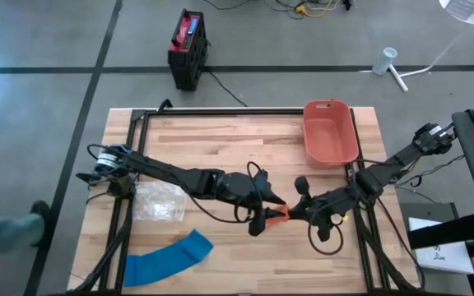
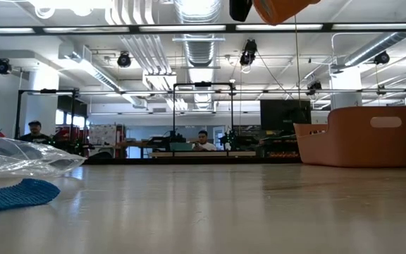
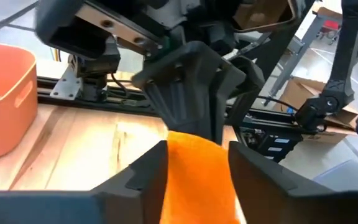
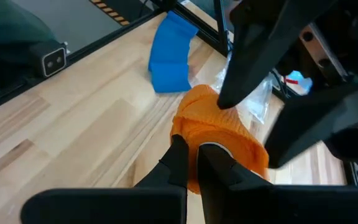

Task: Roll bandage
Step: Roll the orange bandage

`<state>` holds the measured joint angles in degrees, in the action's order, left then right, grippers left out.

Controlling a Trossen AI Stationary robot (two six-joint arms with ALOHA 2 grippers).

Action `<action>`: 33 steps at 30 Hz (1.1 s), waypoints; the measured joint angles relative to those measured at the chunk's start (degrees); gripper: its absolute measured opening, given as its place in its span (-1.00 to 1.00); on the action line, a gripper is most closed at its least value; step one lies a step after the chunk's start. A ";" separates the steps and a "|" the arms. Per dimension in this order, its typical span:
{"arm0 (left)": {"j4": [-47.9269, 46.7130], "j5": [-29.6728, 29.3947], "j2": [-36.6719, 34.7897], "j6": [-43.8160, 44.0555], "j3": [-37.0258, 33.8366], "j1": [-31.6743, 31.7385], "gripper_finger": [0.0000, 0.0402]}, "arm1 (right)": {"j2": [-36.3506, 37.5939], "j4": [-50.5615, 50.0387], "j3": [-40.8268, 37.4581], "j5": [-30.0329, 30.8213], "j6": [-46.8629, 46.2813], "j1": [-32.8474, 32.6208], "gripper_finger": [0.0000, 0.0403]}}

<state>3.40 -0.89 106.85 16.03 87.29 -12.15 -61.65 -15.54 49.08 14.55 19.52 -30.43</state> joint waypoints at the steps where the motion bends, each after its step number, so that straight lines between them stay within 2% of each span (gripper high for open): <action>1: 0.00 -0.02 0.00 0.03 0.00 -0.02 -0.29 | 0.00 -0.01 0.00 0.01 -0.02 0.04 -0.96; 8: 0.07 -1.81 0.00 1.21 -0.01 0.05 -0.94 | 0.00 -0.05 0.00 0.02 -0.01 0.11 -0.96; 14: -0.76 -5.66 -0.35 0.91 -0.06 -0.28 -0.98 | 0.02 -0.10 0.00 0.26 -0.19 0.11 -0.96; 18: -3.85 -9.62 -3.18 -1.16 -0.15 -1.58 -0.99 | 0.02 -0.13 0.00 1.14 -3.12 0.11 -0.96; 24: -5.74 -13.76 -5.83 -3.01 -0.15 -4.70 -1.00 | 0.09 -1.33 0.07 8.10 -8.60 1.34 -0.96; 26: -7.58 -16.99 -6.73 -2.97 -0.15 -5.51 -1.00 | 0.09 -1.19 0.07 7.56 -9.50 1.94 -0.96; 29: -10.72 -22.94 -7.30 -3.29 -0.09 -5.60 -1.00 | -0.04 -0.35 0.07 3.03 -9.06 1.99 -0.96; 33: -11.46 -25.35 -7.31 -4.58 -0.09 -4.13 -1.00 | -1.20 1.52 0.07 0.65 -8.90 2.01 -0.96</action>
<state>-8.07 -26.24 99.54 11.45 87.20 -16.28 -62.85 -14.02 49.15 15.20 10.62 -28.43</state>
